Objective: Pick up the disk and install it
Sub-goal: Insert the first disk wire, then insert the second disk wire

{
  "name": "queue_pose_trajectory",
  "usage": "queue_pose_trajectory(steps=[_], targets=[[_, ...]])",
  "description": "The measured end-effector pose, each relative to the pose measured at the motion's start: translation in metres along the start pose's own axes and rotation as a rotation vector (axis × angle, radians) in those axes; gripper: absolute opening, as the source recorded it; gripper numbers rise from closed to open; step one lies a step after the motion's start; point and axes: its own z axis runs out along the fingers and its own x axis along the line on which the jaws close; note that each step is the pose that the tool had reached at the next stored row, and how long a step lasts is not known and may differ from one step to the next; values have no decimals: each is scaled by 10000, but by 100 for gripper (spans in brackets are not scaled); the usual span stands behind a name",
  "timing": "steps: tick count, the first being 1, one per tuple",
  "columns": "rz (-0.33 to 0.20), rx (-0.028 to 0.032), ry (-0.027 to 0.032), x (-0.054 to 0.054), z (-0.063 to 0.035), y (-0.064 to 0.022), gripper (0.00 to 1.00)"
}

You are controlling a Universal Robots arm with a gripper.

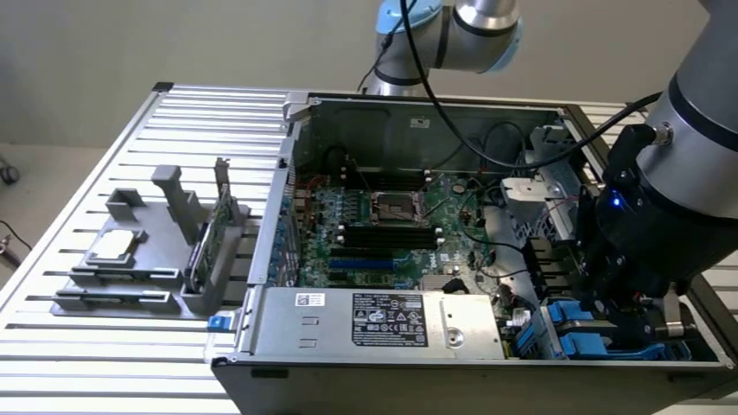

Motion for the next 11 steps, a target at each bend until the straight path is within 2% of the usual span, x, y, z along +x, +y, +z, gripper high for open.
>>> queue_pose_trajectory(steps=[11], targets=[[-92,-1,21,0,-1,0,25]])
